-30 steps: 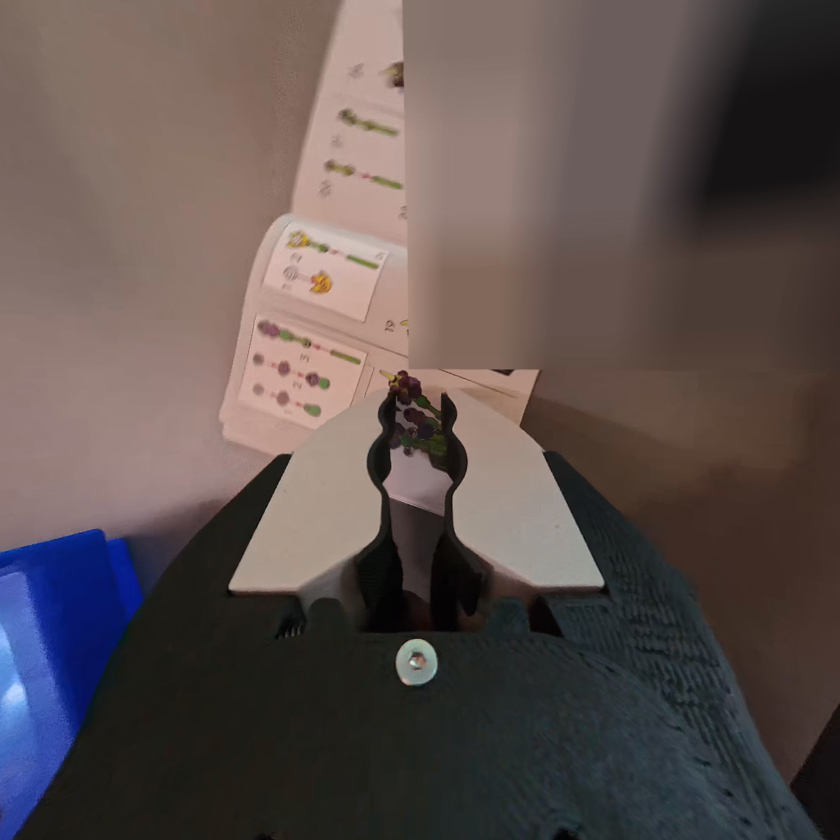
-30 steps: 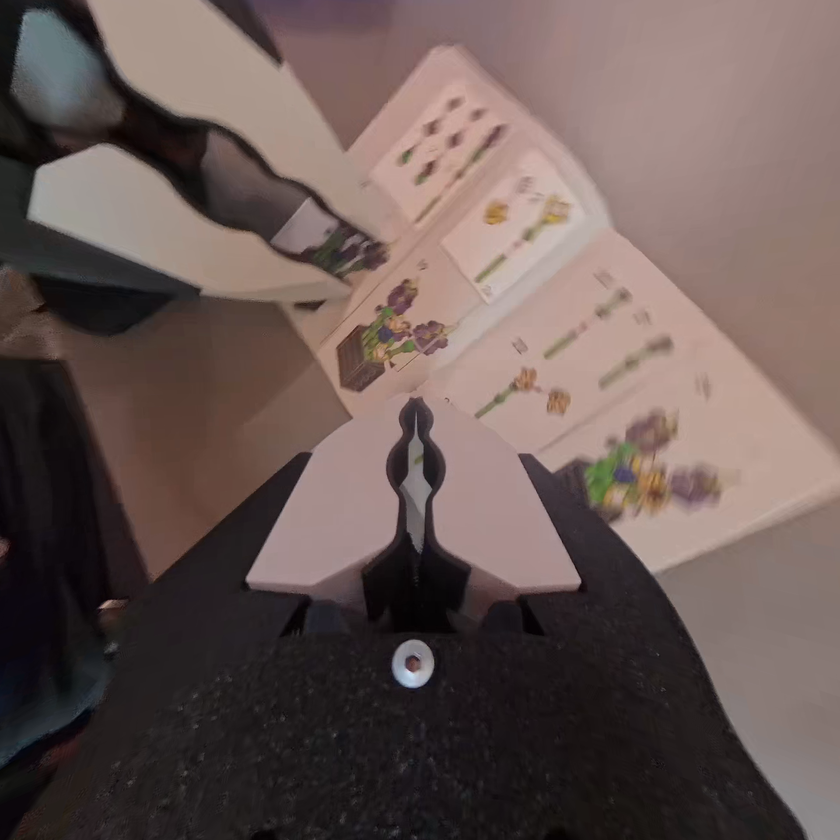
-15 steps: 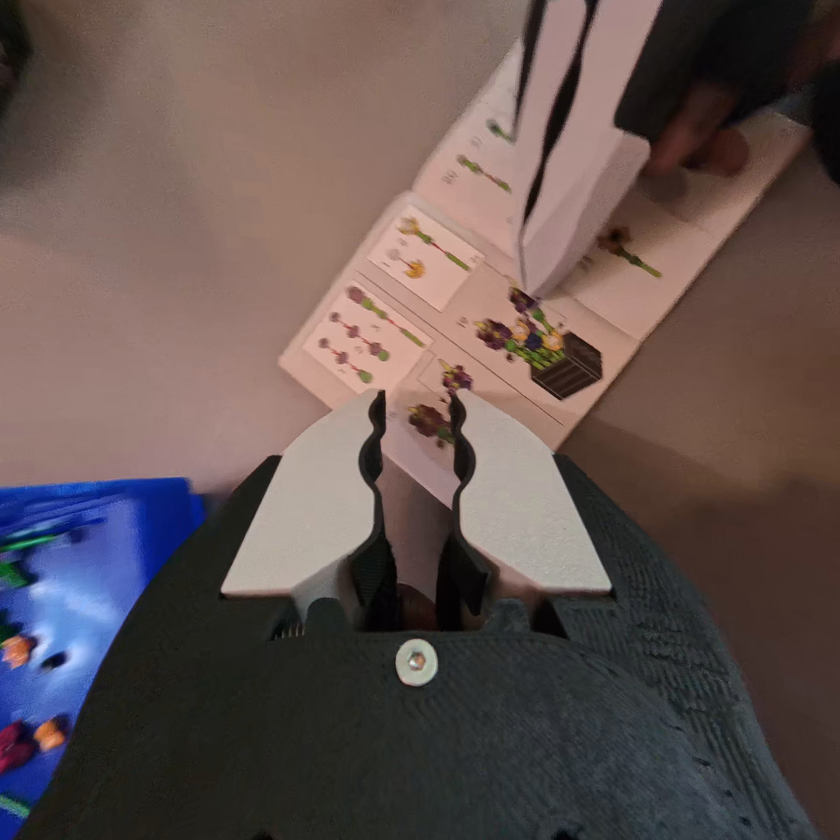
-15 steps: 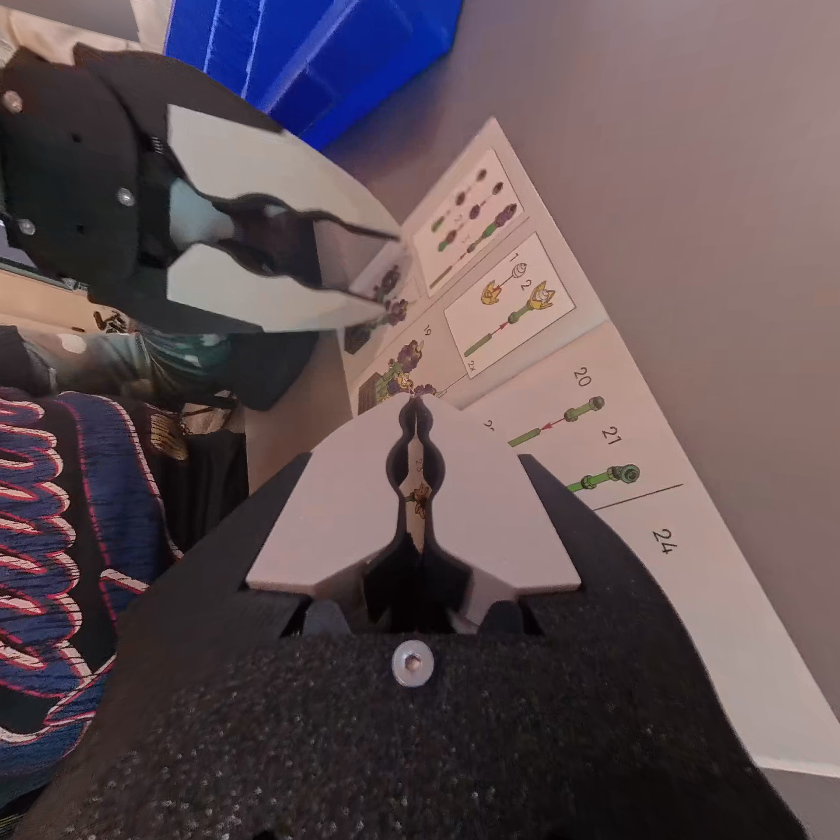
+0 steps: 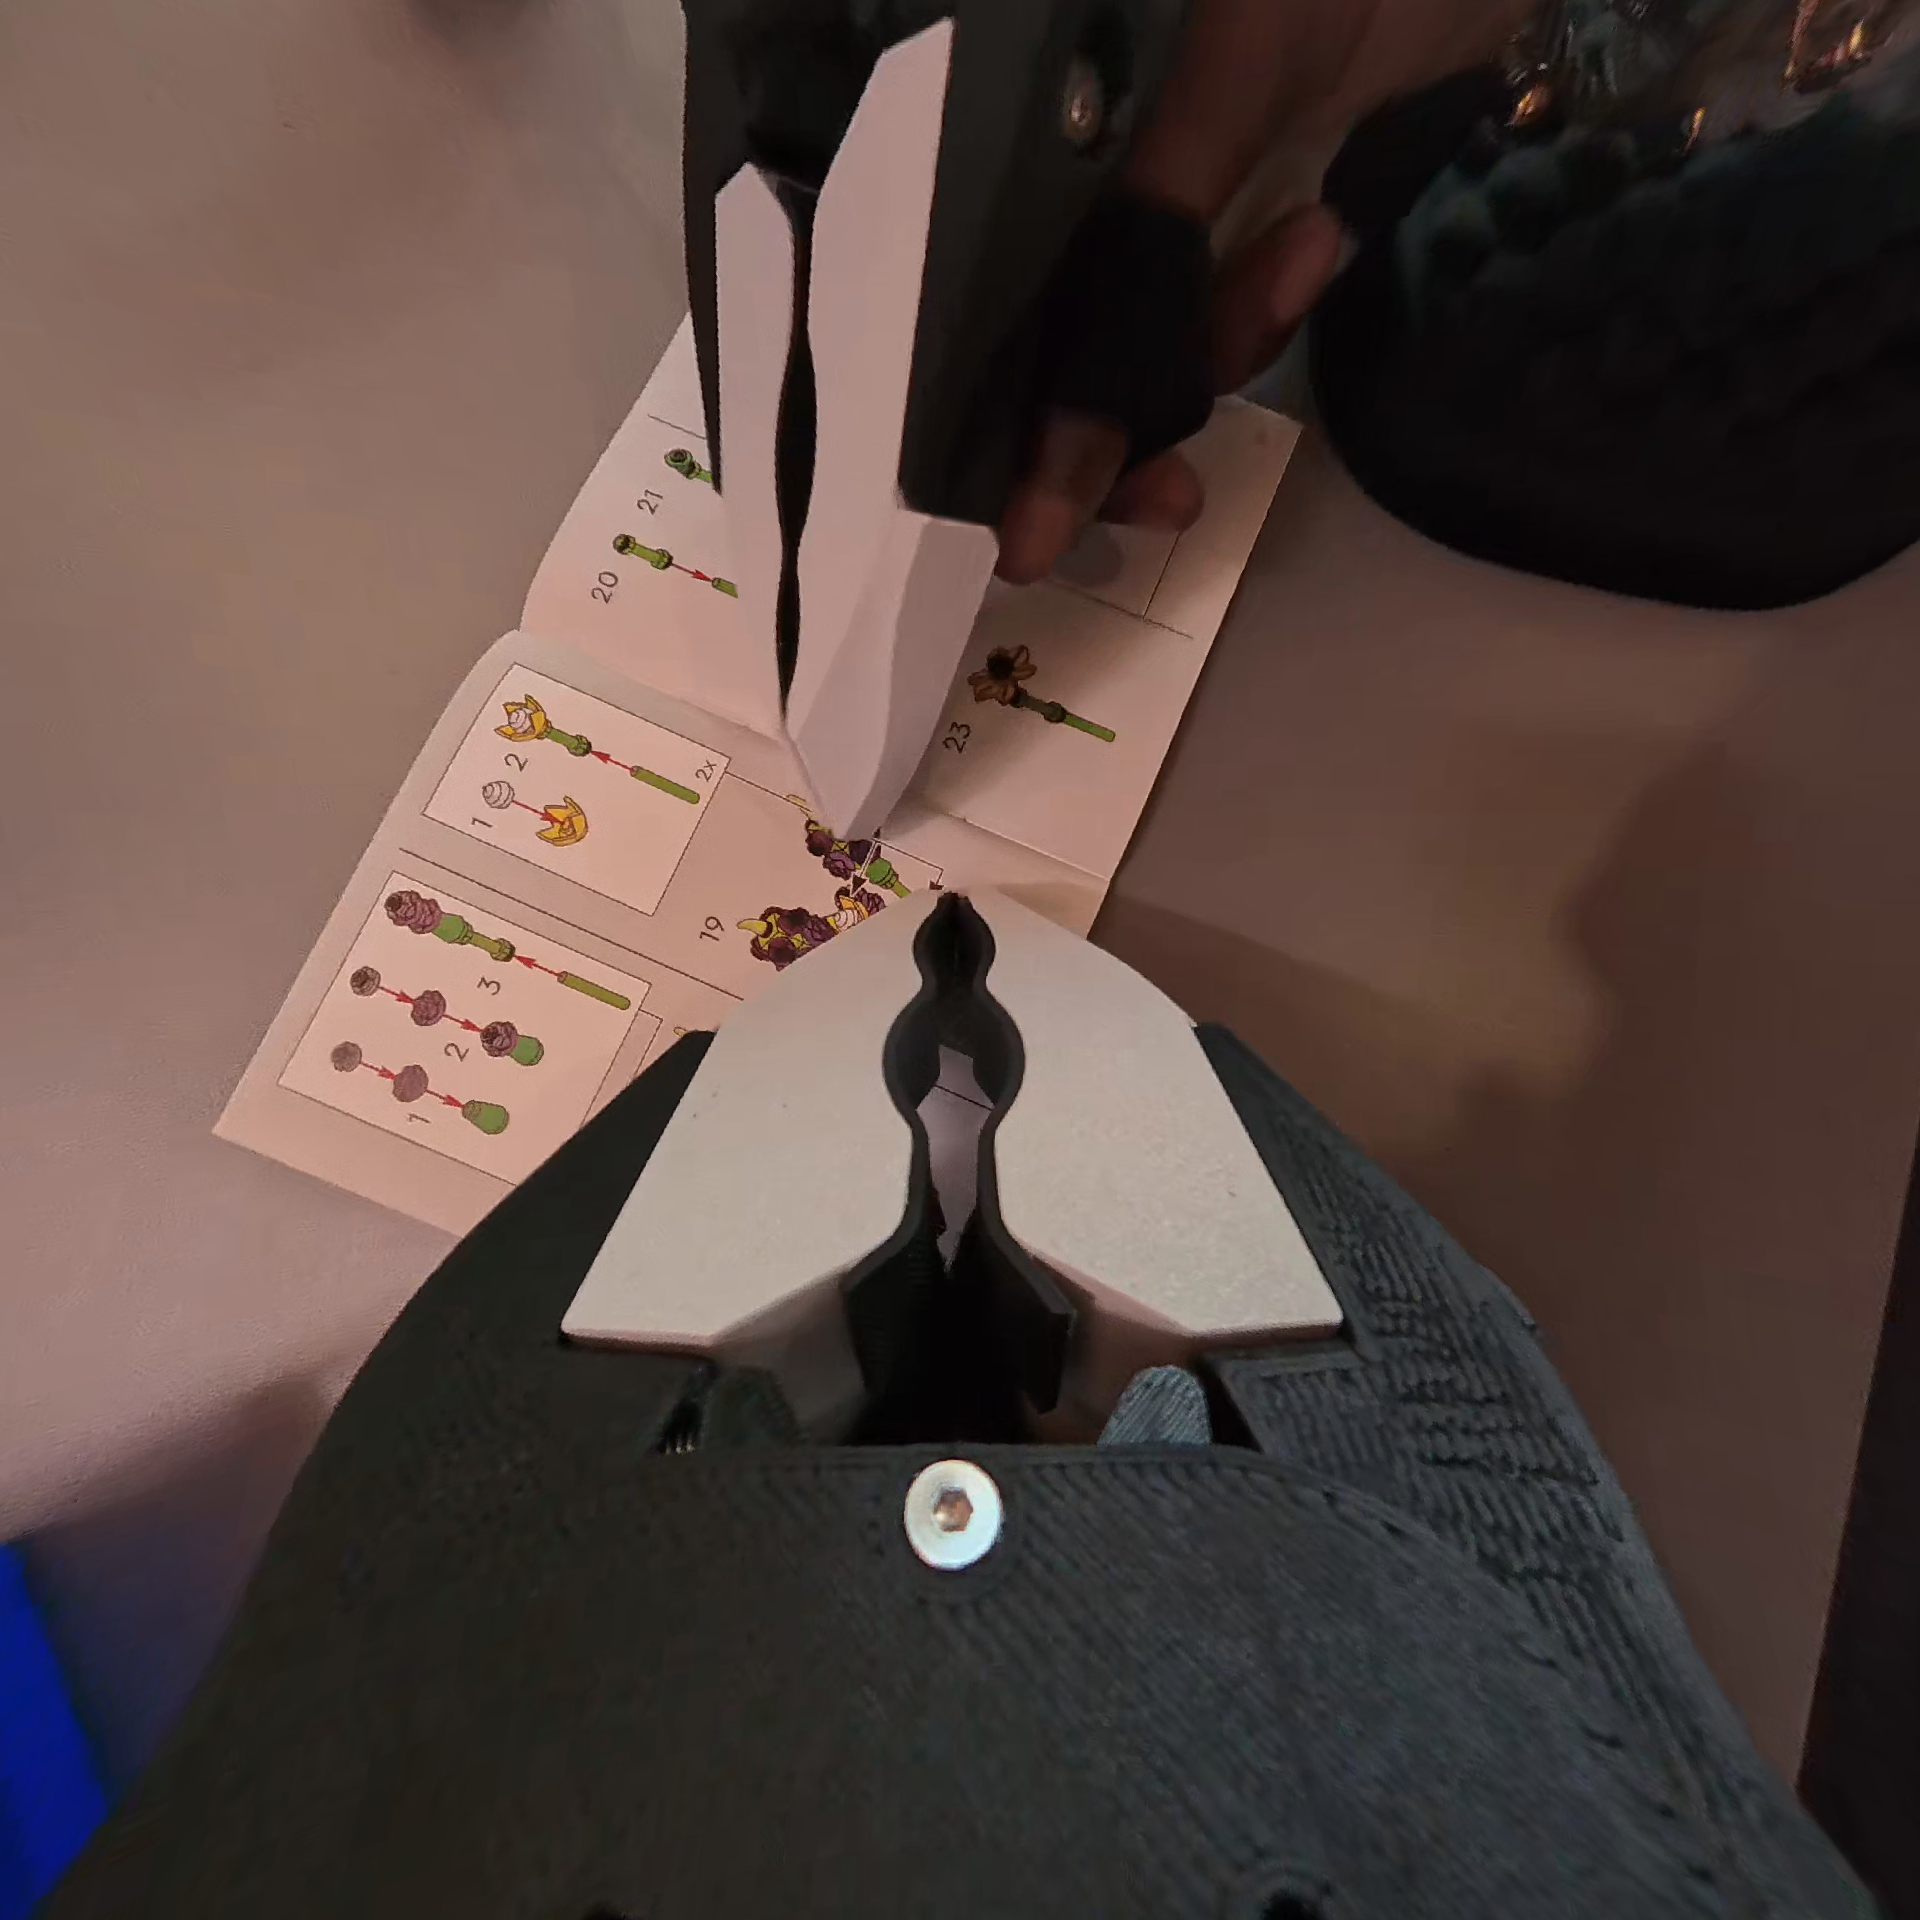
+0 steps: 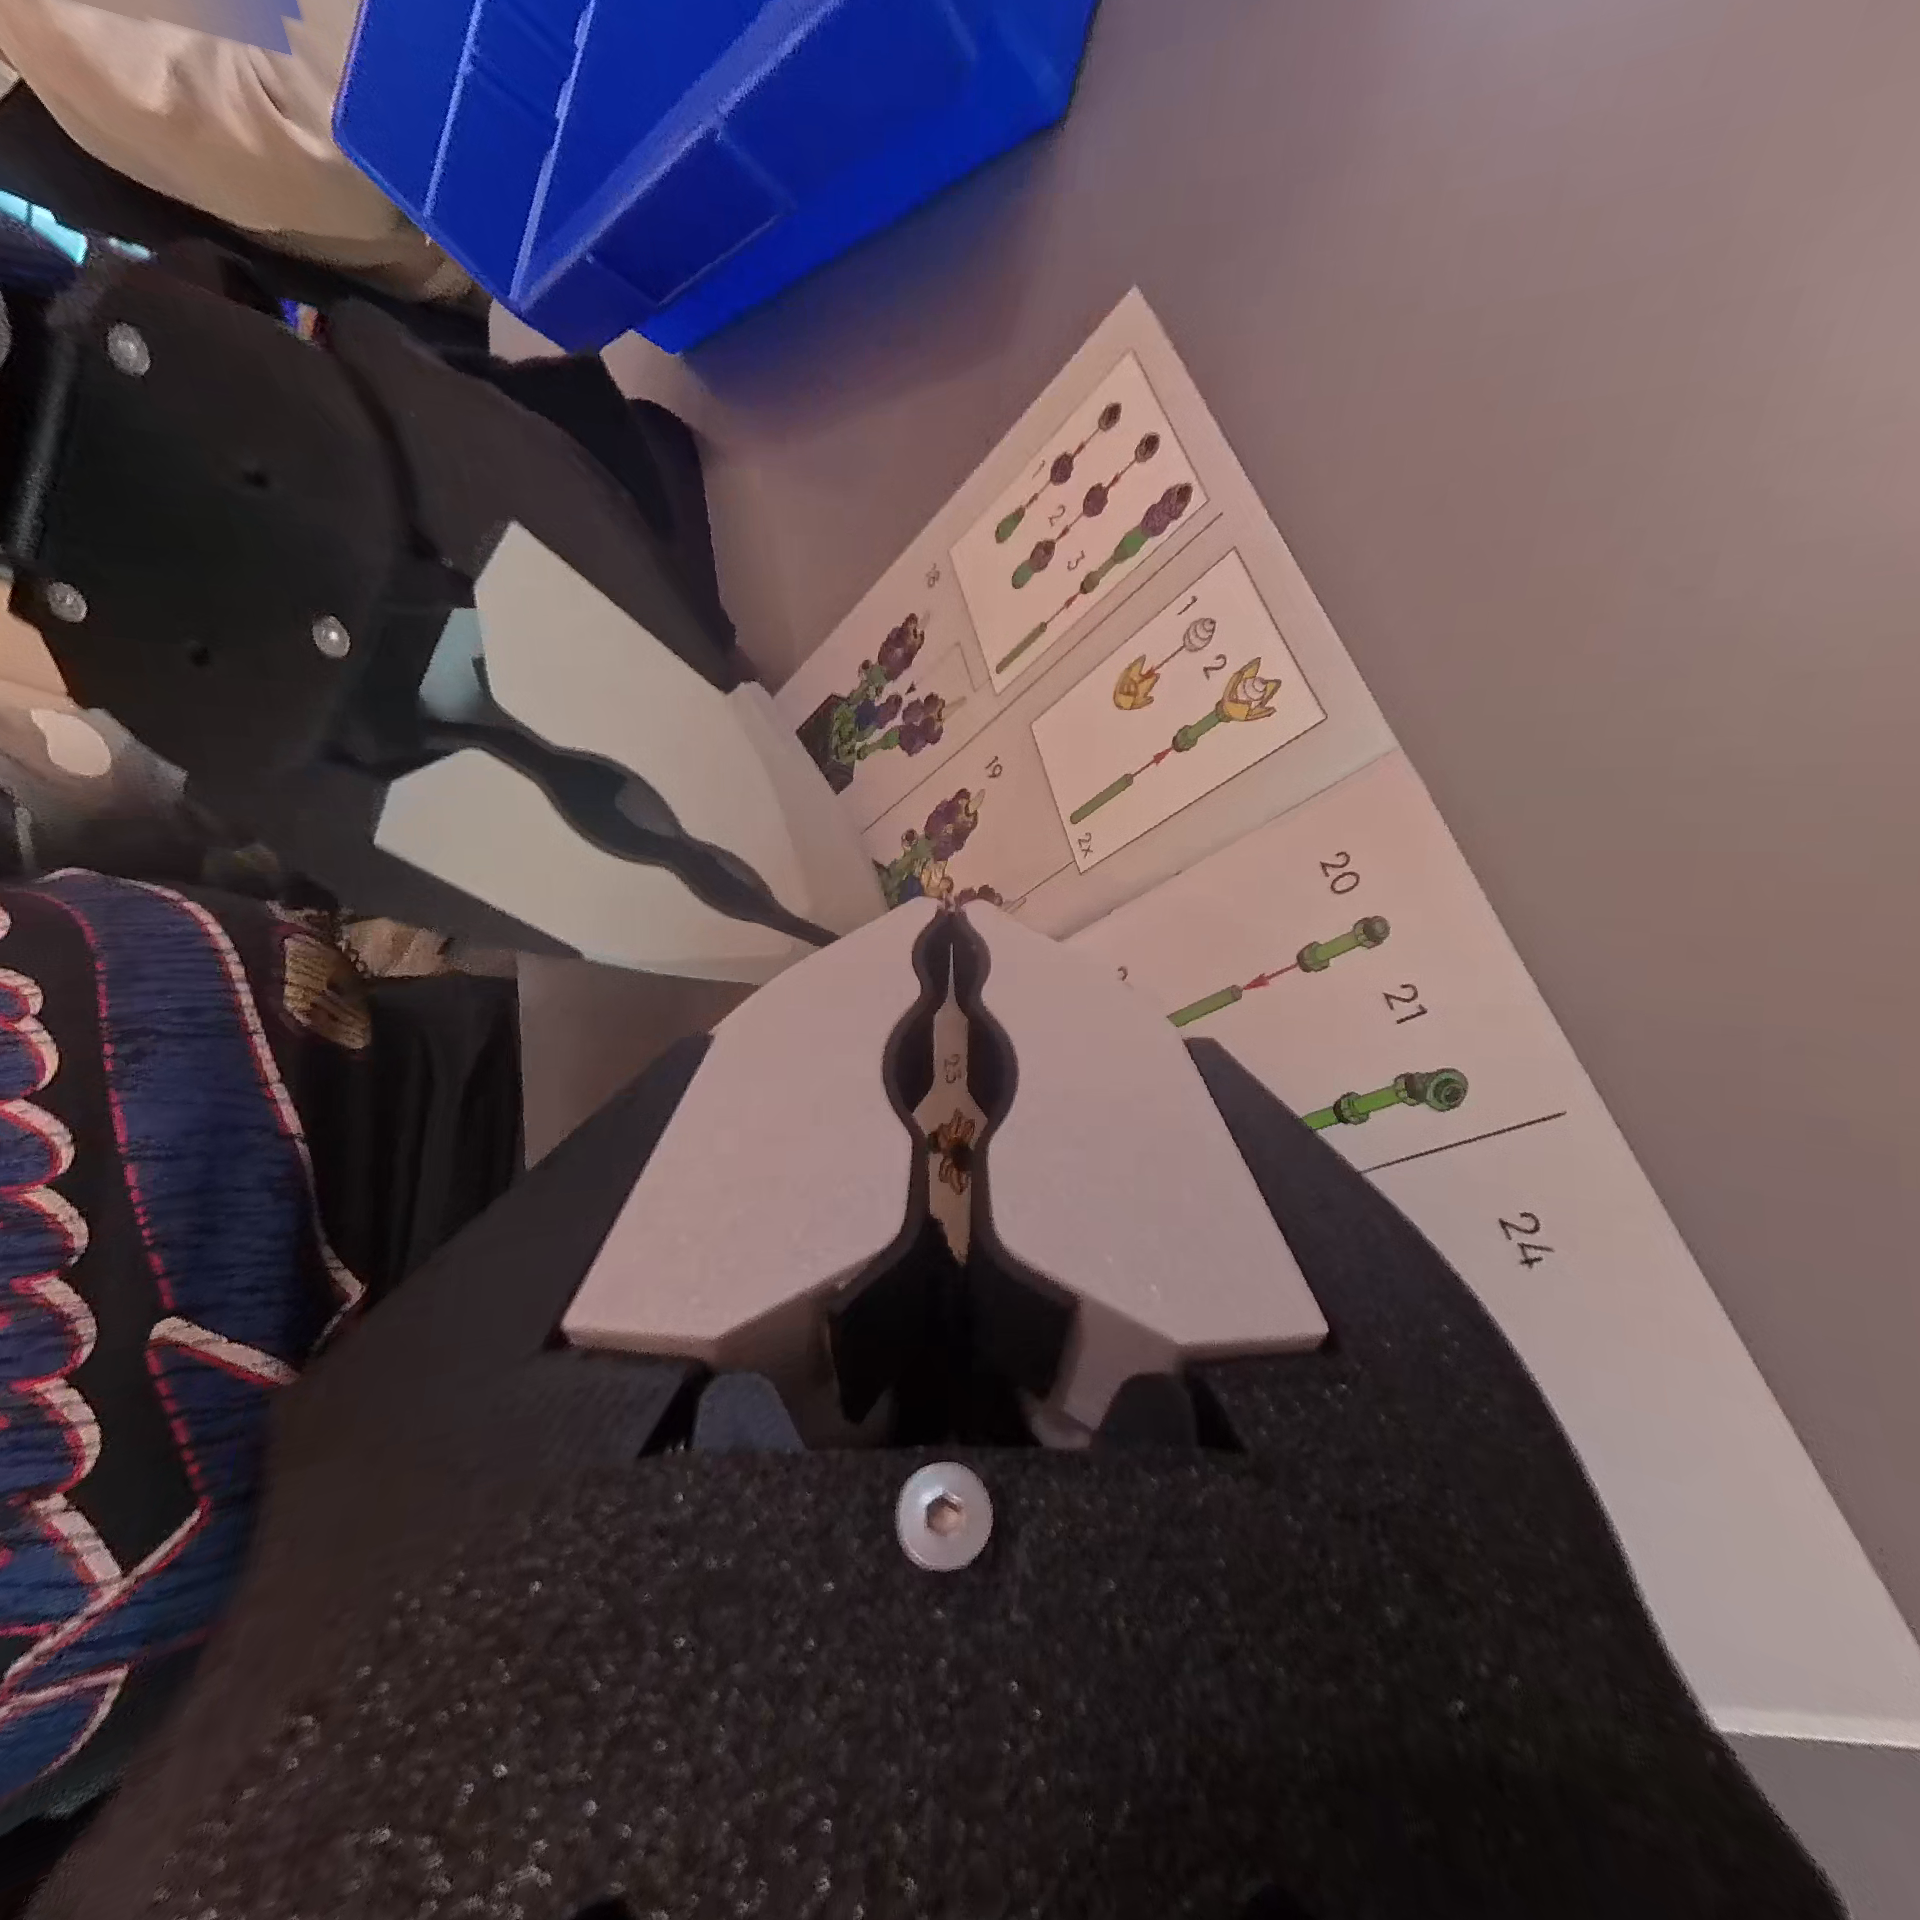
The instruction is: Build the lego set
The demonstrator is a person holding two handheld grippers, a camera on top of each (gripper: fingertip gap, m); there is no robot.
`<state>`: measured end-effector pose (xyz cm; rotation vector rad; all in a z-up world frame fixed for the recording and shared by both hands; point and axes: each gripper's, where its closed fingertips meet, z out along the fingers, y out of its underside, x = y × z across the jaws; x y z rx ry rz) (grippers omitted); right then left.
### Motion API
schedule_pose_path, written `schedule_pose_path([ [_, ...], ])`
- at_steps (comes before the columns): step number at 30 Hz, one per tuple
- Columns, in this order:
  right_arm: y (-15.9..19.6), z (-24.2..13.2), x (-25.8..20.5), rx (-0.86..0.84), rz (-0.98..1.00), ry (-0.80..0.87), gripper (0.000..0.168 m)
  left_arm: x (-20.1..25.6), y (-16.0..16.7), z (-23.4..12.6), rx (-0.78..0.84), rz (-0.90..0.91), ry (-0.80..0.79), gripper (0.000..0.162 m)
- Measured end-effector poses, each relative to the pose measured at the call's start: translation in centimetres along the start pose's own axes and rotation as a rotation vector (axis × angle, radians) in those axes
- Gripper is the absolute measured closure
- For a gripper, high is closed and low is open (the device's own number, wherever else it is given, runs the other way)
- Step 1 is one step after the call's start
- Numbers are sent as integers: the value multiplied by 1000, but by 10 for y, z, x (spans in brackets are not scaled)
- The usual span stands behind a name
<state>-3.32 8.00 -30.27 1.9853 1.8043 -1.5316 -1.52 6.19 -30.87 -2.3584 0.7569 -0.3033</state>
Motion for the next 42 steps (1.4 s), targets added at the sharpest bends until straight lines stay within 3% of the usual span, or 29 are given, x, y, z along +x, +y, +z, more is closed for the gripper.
schedule_pose_path([
  [5,-21,2,14,103,59,53,168,0,0,0,-6,27,10,162],
  [12,-57,-17,66,235,-26,450,168,0,0,0,17,40,16,162],
  [14,-59,-13,53,244,-111,398,168,0,0,0,22,33,17,162],
  [17,-69,-27,16,390,-177,255,167,0,0,0,25,20,28,162],
  [21,-9,-6,-11,104,-34,60,167,-1,0,0,26,12,37,161],
  [23,6,4,-7,10,-14,91,168,-1,0,0,26,16,35,161],
  [25,0,5,0,1,-22,120,168,-1,0,0,25,20,32,162],
  [29,-26,6,18,72,3,118,168,-1,0,0,25,32,24,161],
  [33,-50,-4,49,173,-27,289,168,-1,0,0,28,25,29,162],
  [42,-52,-5,51,183,-177,446,168,-1,0,0,30,15,37,161],
])
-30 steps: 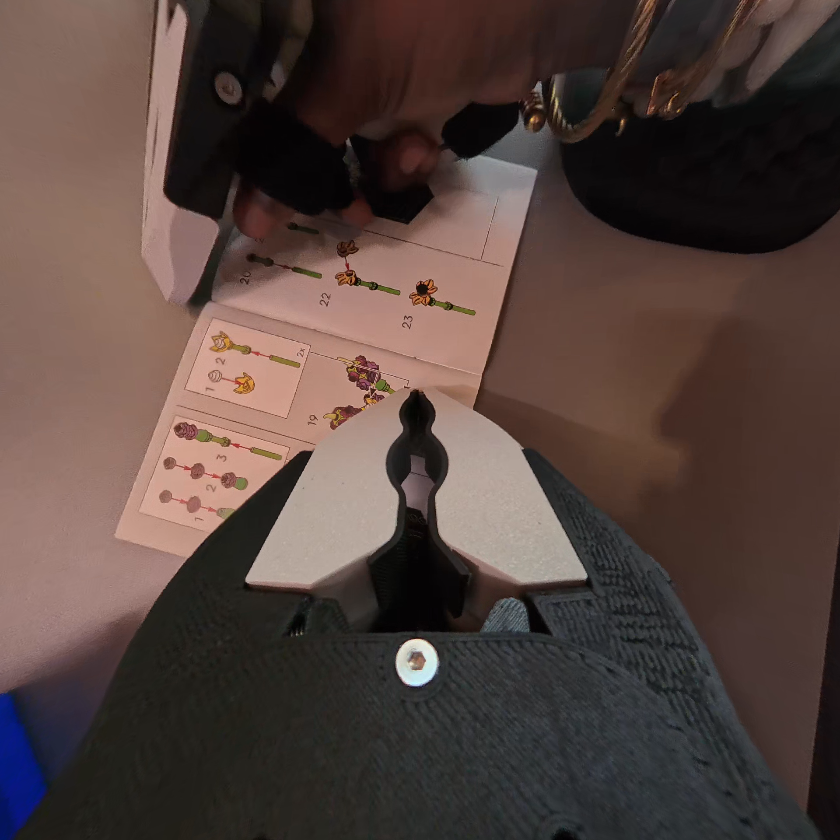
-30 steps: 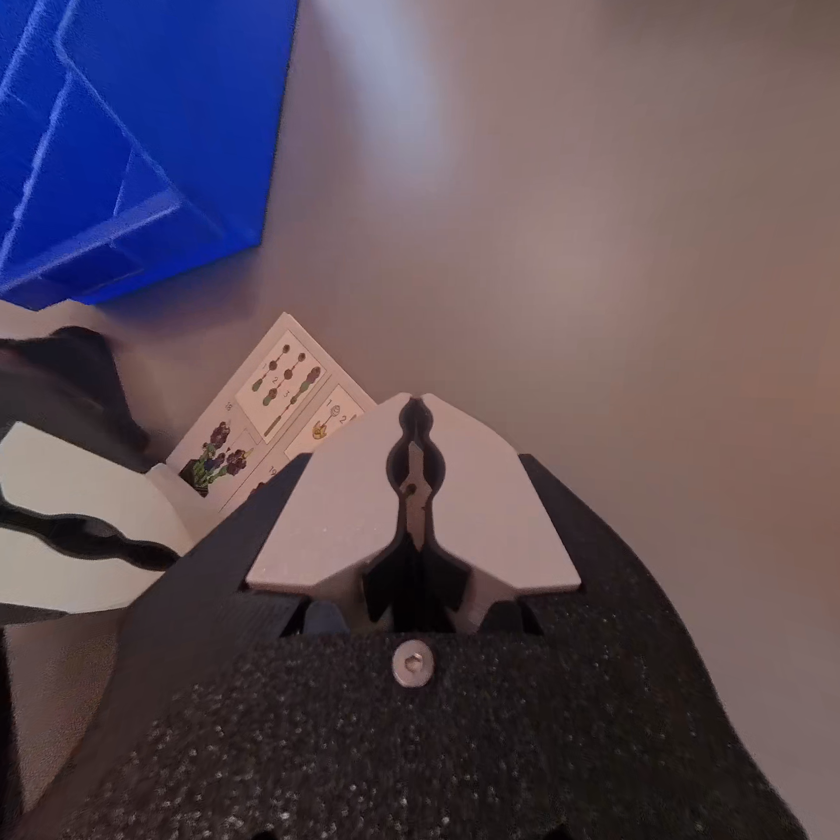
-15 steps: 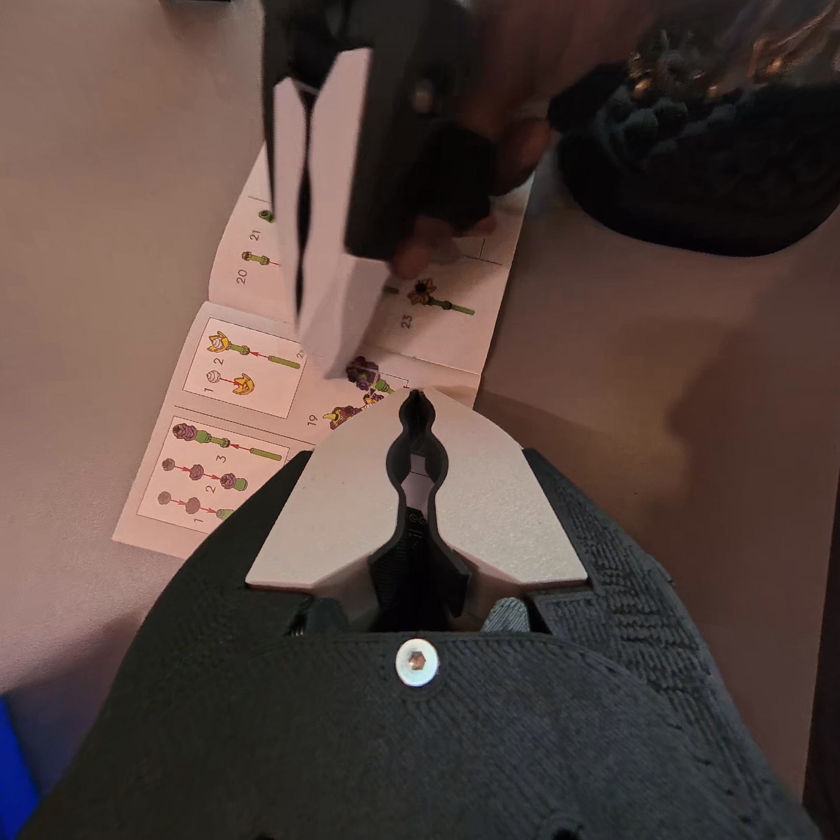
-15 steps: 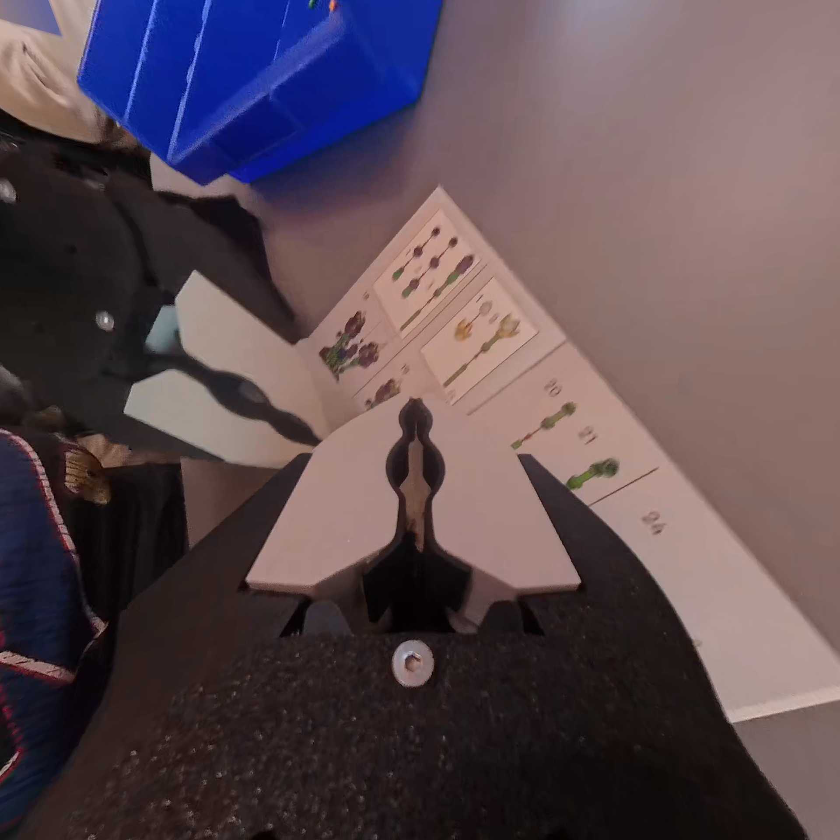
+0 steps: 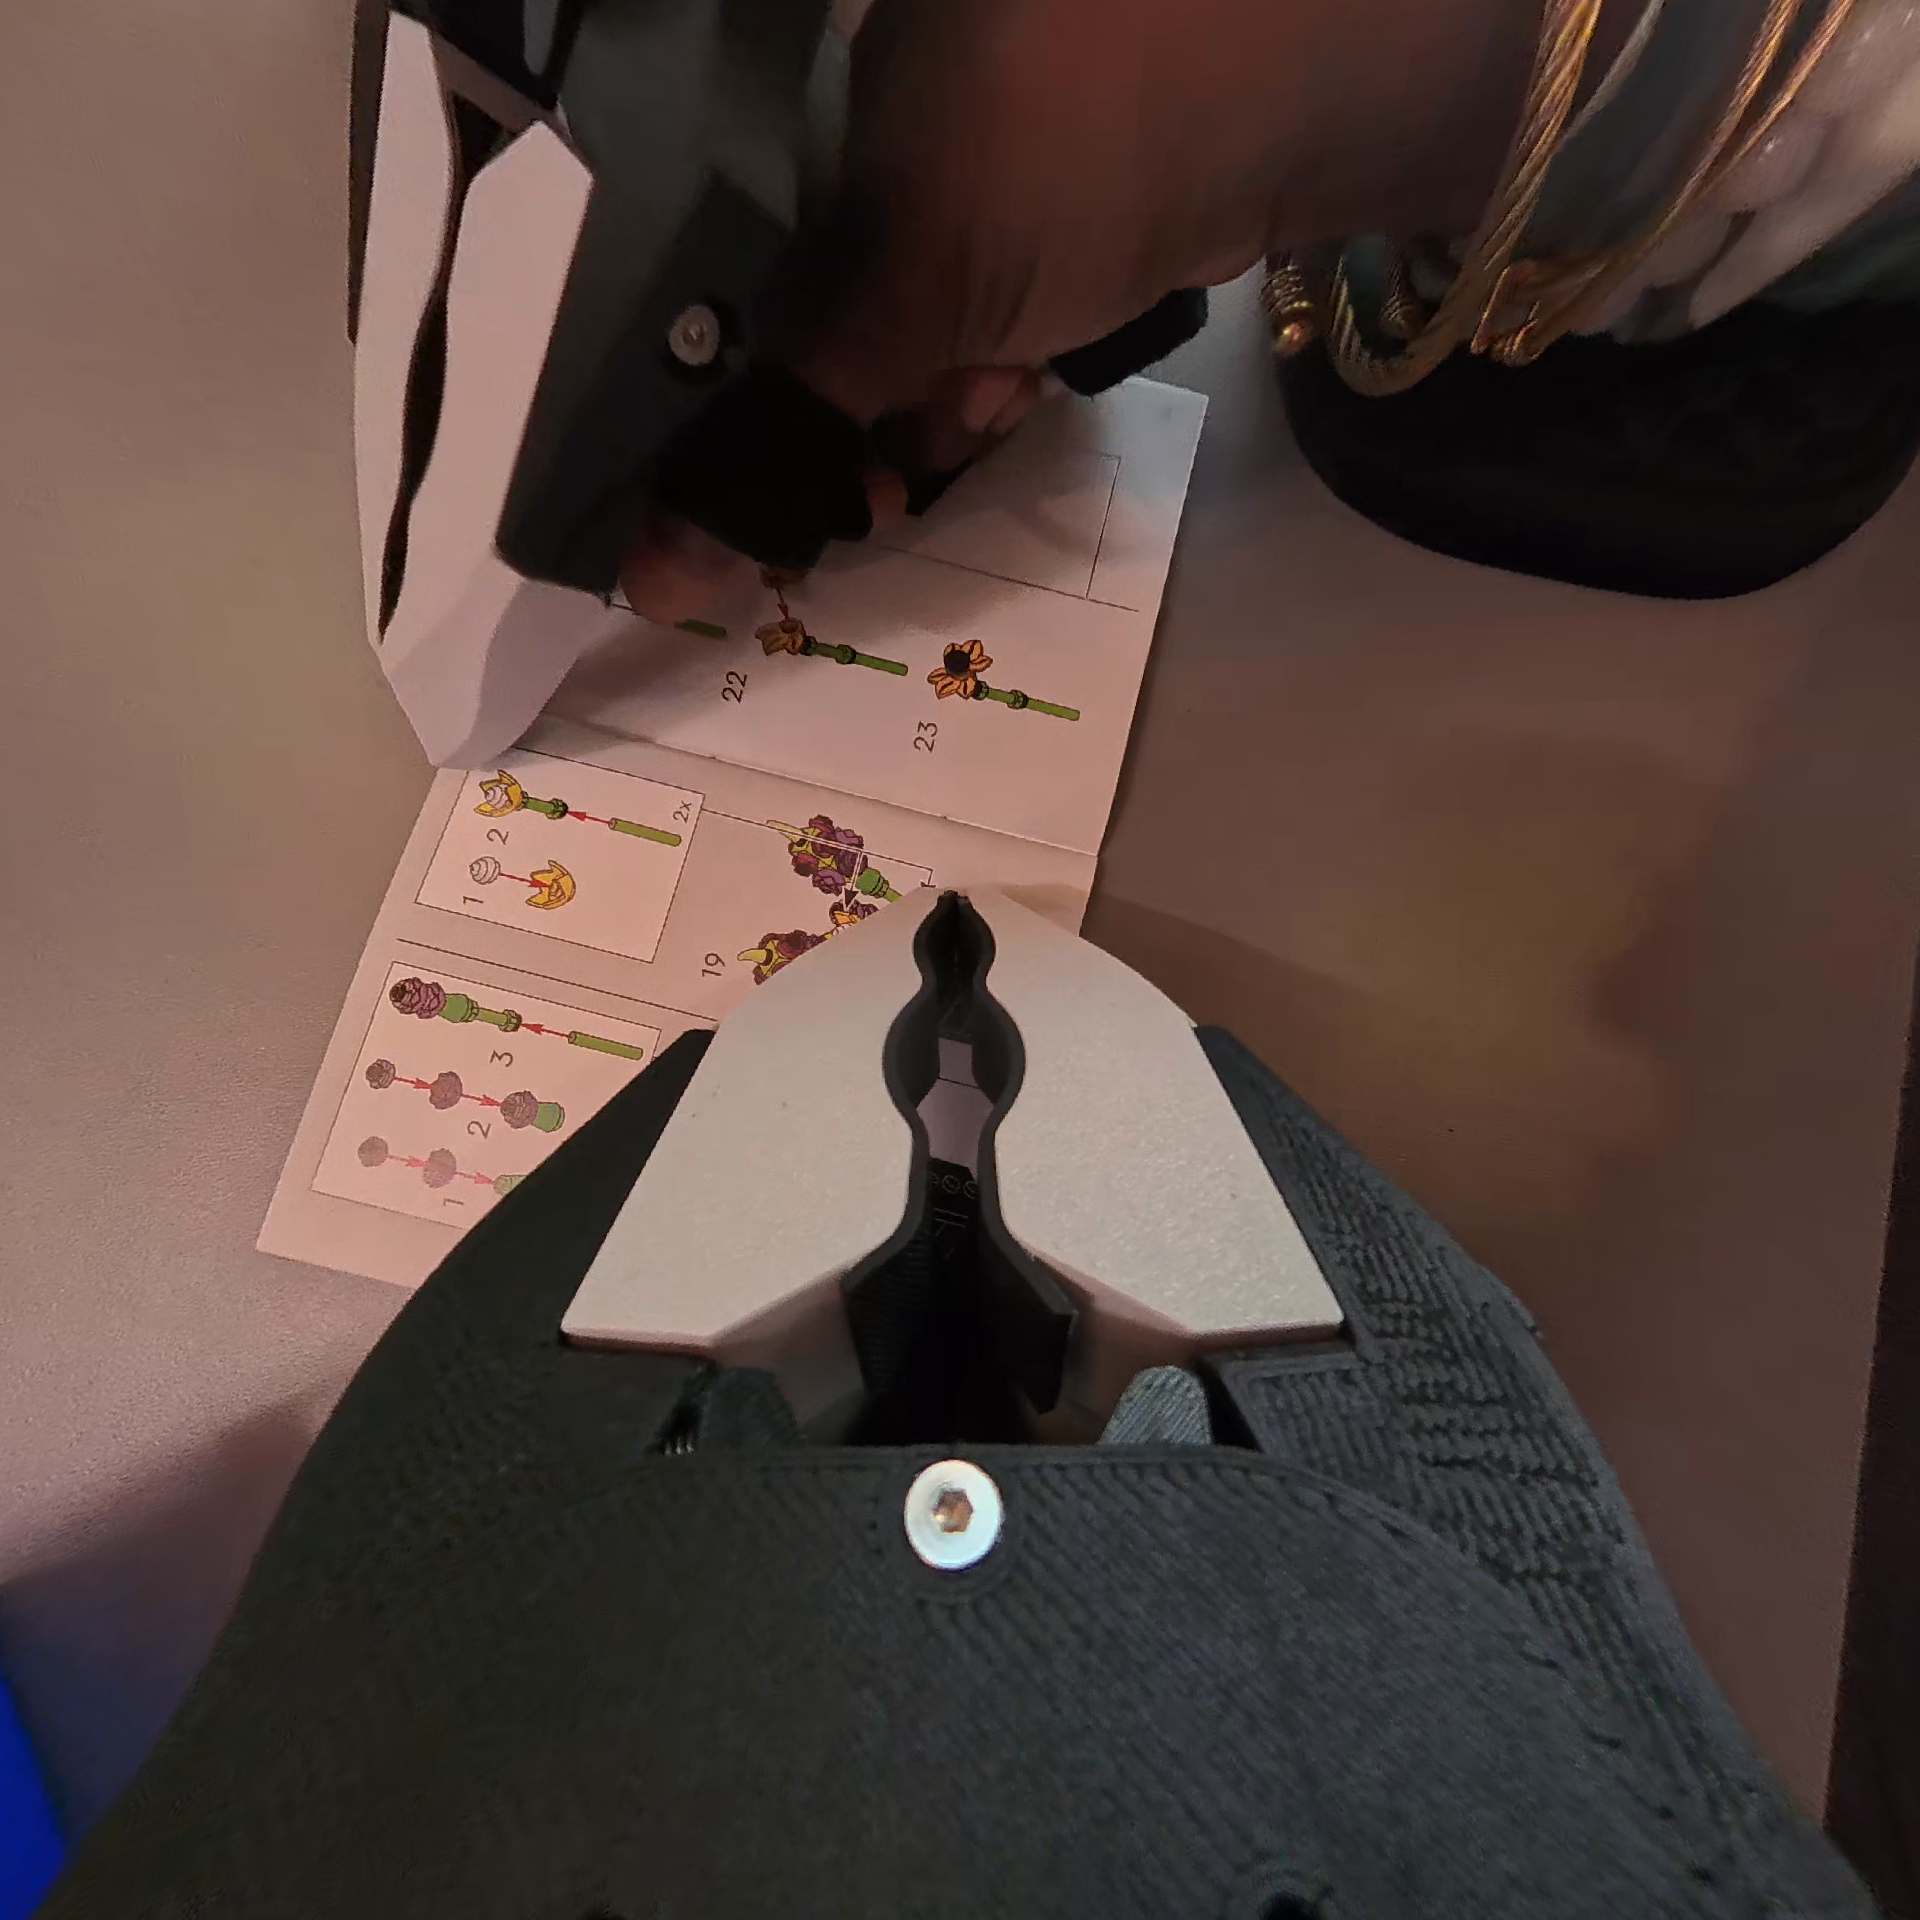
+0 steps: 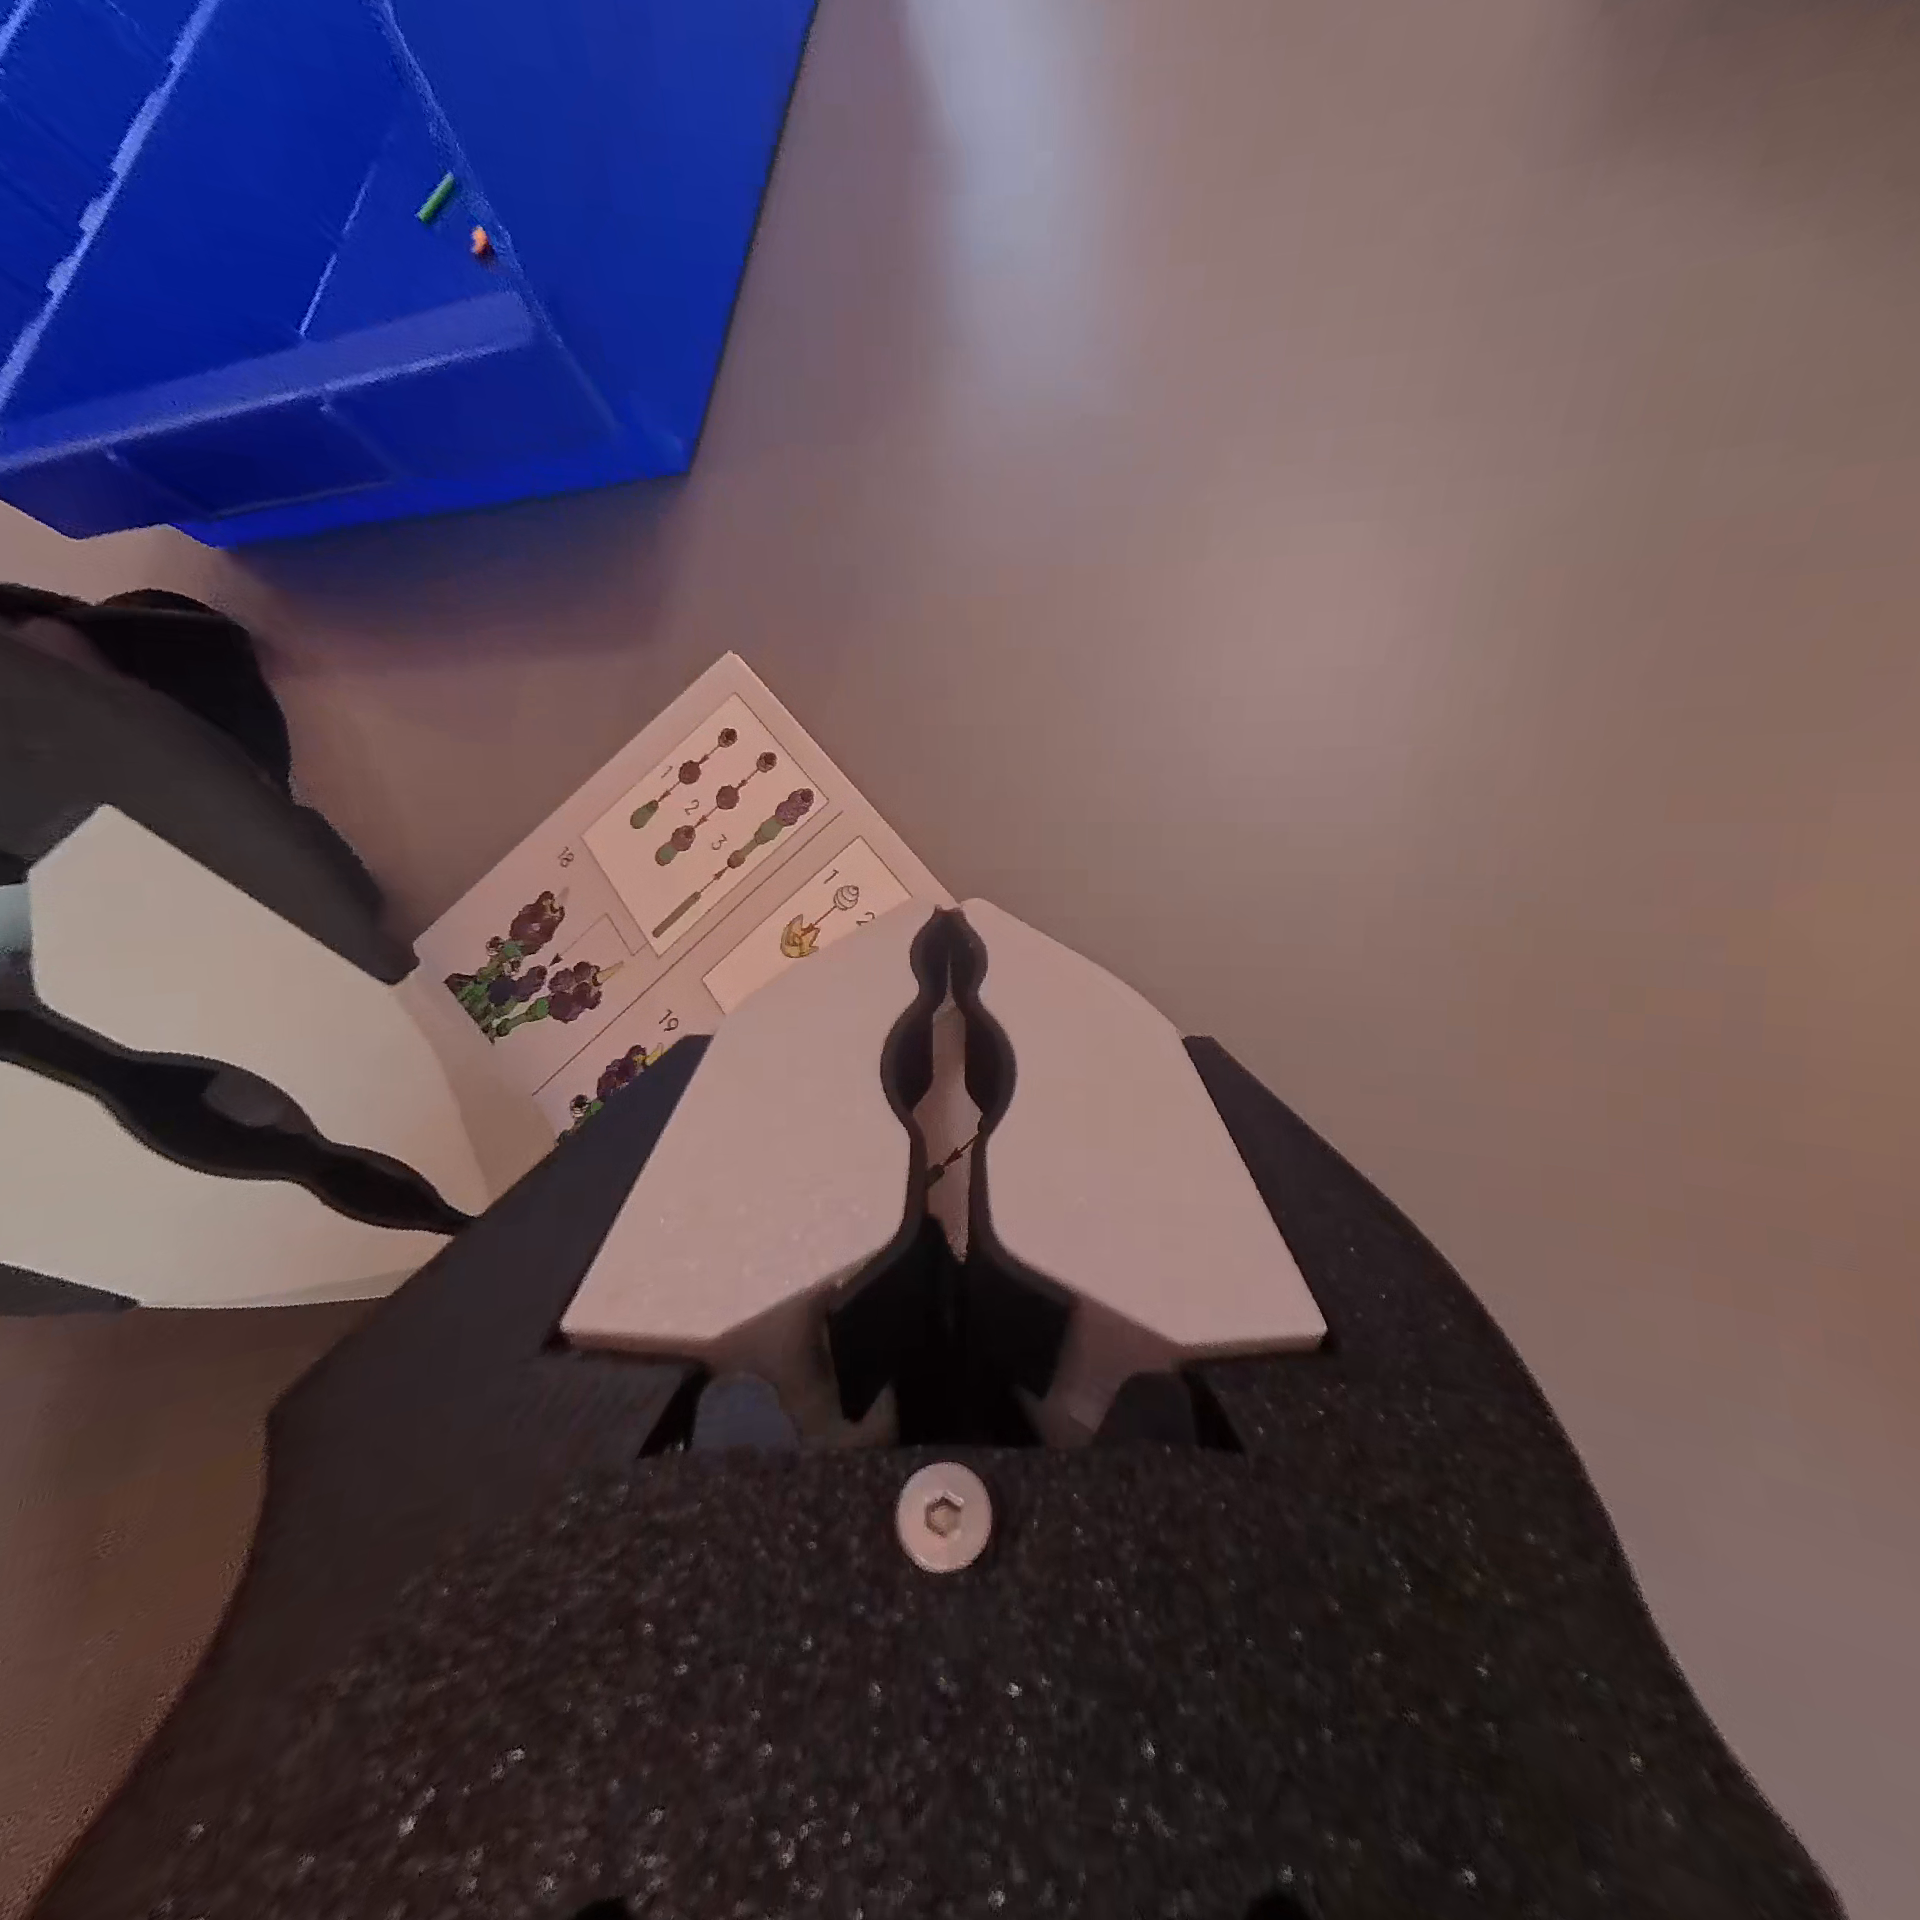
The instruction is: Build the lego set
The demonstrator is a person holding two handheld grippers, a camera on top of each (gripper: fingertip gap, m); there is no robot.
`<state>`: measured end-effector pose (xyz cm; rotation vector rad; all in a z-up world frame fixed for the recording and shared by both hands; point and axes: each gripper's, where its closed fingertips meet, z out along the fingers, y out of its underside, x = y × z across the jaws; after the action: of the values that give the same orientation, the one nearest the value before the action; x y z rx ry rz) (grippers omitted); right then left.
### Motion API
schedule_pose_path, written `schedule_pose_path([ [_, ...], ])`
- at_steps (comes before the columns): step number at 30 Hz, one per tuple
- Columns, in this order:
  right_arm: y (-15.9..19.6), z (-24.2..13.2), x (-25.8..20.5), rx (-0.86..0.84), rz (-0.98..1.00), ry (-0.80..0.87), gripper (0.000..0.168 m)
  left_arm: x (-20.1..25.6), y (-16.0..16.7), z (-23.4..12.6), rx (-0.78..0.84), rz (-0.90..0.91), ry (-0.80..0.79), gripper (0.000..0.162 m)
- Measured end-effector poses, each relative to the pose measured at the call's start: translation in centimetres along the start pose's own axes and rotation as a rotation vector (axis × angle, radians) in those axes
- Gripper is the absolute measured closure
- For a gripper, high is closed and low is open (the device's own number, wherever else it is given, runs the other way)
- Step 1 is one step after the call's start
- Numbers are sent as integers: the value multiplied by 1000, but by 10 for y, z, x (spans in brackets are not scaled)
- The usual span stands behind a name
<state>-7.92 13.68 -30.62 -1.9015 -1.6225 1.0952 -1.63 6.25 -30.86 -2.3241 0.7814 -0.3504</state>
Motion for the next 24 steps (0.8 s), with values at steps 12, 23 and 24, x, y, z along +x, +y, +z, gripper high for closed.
schedule_pose_path([
  [12,-31,-29,-6,251,42,-105,155,-33,-50,-48,456,-9,-203,154],
  [23,-70,-91,-15,565,-282,57,140,-93,-60,-180,1080,-124,-694,140],
  [24,-68,-88,-15,541,-313,82,140,-93,-59,-183,1083,-115,-715,140],
])
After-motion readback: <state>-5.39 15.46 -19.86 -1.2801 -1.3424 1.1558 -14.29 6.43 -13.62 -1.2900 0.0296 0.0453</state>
